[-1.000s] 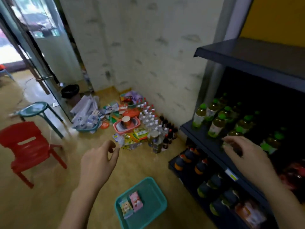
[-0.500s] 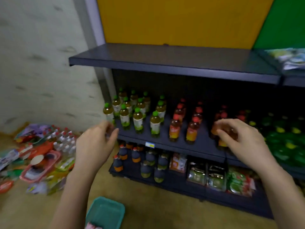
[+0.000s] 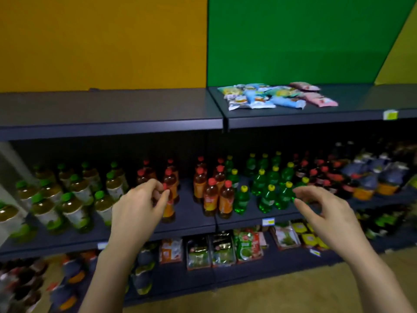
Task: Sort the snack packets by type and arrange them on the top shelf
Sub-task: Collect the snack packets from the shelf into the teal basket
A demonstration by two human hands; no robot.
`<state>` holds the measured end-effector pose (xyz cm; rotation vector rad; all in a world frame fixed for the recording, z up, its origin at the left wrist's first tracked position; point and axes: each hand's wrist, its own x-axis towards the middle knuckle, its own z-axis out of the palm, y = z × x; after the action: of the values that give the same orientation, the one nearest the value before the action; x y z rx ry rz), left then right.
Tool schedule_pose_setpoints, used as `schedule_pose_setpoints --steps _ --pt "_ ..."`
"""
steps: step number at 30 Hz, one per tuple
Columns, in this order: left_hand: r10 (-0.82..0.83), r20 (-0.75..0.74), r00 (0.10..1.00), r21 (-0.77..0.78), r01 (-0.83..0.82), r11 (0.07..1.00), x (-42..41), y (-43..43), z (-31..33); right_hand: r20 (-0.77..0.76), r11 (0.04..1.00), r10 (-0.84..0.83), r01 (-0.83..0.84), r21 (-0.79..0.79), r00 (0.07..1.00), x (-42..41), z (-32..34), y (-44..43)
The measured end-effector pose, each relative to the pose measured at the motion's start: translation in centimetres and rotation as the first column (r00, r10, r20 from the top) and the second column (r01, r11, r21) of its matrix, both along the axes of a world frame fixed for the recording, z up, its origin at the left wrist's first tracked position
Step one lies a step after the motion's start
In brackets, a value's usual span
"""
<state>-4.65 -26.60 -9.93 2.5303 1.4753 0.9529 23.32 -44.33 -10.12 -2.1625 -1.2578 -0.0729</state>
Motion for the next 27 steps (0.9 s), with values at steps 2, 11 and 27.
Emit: schedule_pose_setpoints --steps 2,11,27 --pt "-0.003 0.018 1.000 0.007 0.003 1.000 3.0 -0.2 0.1 -0.001 1.000 0.007 -0.007 -0.004 1.000 2.8 0.4 0.0" --pt "-0.012 0.065 0.998 0.124 0.004 0.992 13.6 2.1 2.9 0.009 0.993 0.085 -0.085 0.076 0.996 13.3 3.4 4.9" --pt "-0.045 0.104 0.994 0.004 0.045 0.999 28.7 16.8 8.9 -0.077 0.985 0.160 -0.153 0.085 0.984 18.8 9.9 25.9"
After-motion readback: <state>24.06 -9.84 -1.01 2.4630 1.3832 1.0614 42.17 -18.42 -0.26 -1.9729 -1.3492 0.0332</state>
